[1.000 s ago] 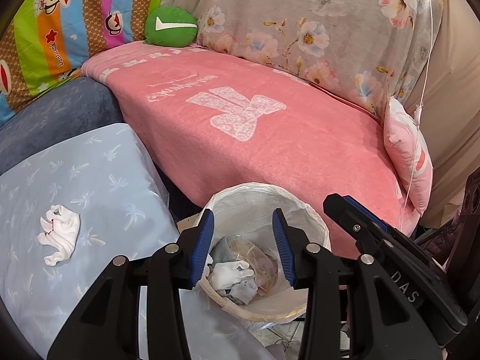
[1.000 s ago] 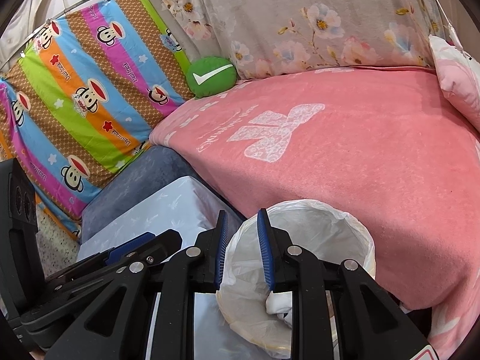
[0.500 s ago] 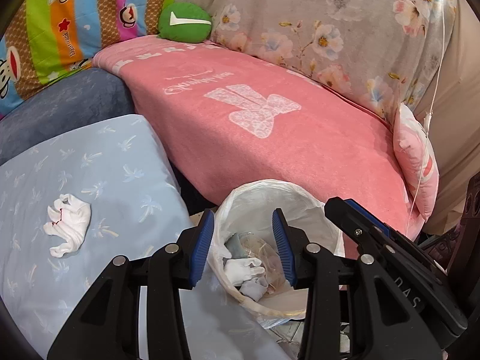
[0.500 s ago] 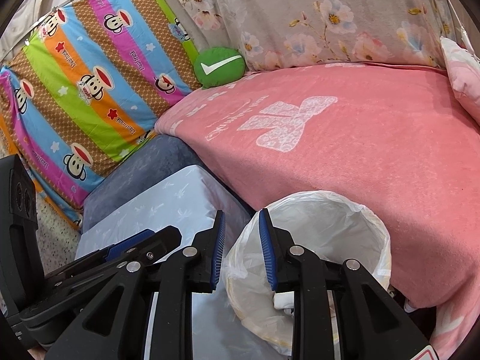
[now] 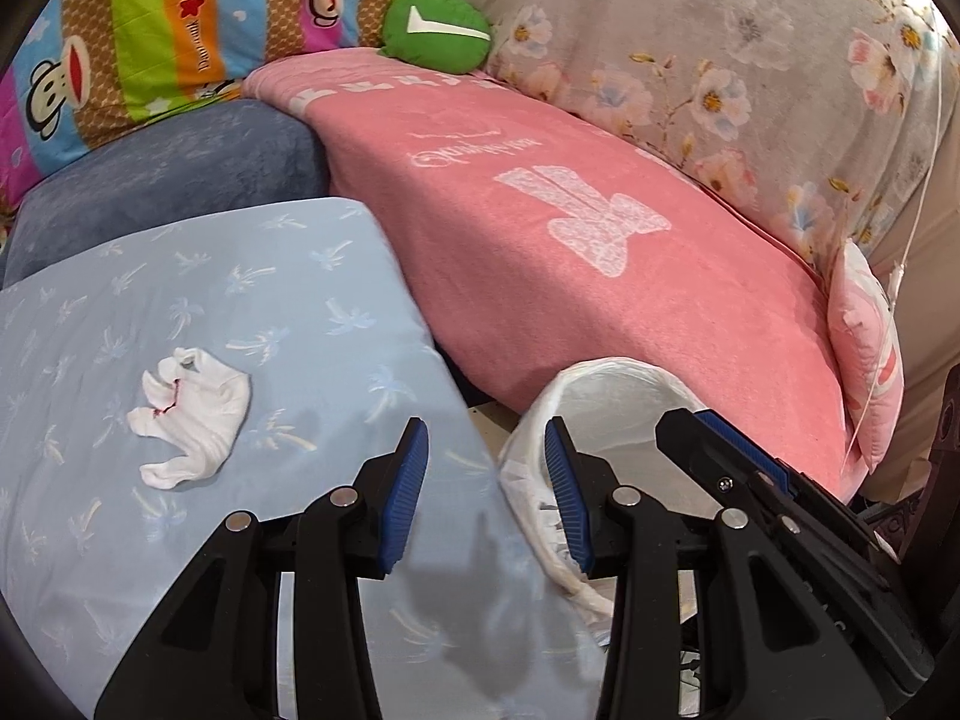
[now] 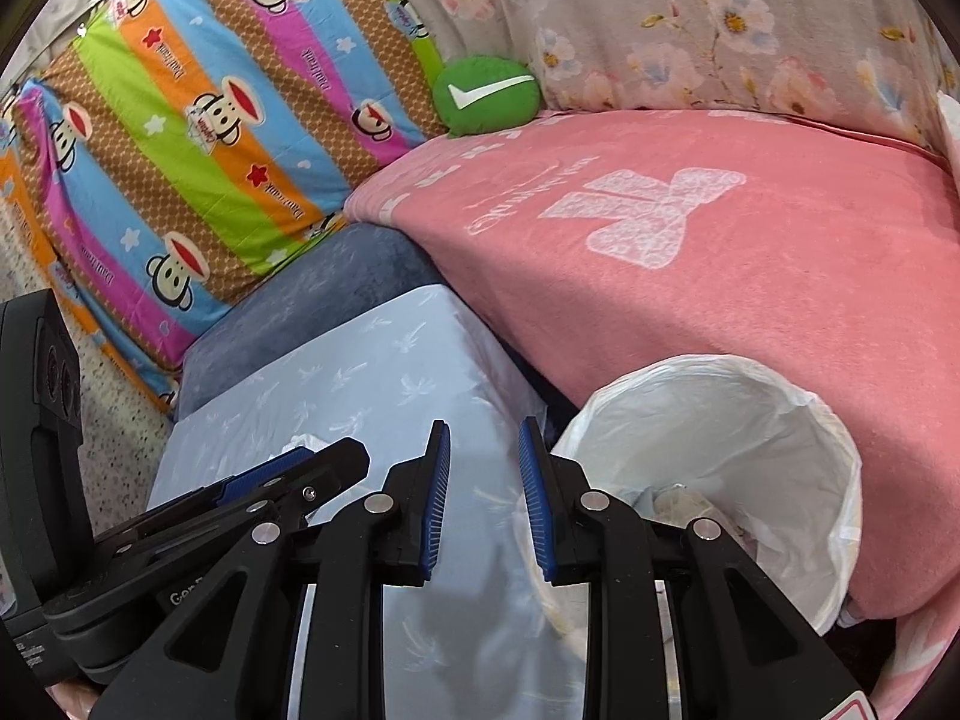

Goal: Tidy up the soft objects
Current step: 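Move both open grippers back to the last white glove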

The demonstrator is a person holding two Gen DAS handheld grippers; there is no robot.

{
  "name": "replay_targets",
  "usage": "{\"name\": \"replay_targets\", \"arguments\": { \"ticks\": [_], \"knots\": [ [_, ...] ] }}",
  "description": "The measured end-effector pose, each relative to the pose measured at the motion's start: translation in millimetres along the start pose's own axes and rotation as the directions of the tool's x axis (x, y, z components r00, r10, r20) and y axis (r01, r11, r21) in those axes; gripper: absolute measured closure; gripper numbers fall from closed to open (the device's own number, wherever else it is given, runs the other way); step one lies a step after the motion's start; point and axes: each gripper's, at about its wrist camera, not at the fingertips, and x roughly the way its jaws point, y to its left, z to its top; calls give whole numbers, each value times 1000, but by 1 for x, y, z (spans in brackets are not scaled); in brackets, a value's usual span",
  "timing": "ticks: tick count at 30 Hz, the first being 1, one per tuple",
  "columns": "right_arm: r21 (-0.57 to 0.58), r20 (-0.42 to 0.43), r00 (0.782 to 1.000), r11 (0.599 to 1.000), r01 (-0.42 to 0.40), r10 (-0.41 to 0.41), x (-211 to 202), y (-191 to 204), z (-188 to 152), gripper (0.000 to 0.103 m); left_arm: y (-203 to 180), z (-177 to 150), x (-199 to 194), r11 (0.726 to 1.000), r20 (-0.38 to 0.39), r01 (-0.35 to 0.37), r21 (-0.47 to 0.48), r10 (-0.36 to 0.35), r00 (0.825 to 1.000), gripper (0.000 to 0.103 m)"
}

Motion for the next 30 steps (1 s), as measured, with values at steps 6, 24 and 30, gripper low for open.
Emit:
{"name": "replay_targets", "arguments": {
  "ticks": [6, 24, 30],
  "knots": [
    [-47, -43, 999, 999, -24, 22, 22, 34, -7, 77, 35, -2, -3, 998, 2, -34, -56, 34, 999, 59],
    [-227, -247, 963, 960, -162, 104, 118, 171, -61, 63, 188, -24, -26, 937, -17, -226, -265, 230, 973, 40],
    [-267, -299, 950, 947, -177, 94, 160, 207, -74, 61, 226, -29, -24, 913, -44, -258, -315, 258, 965, 40]
  ]
}}
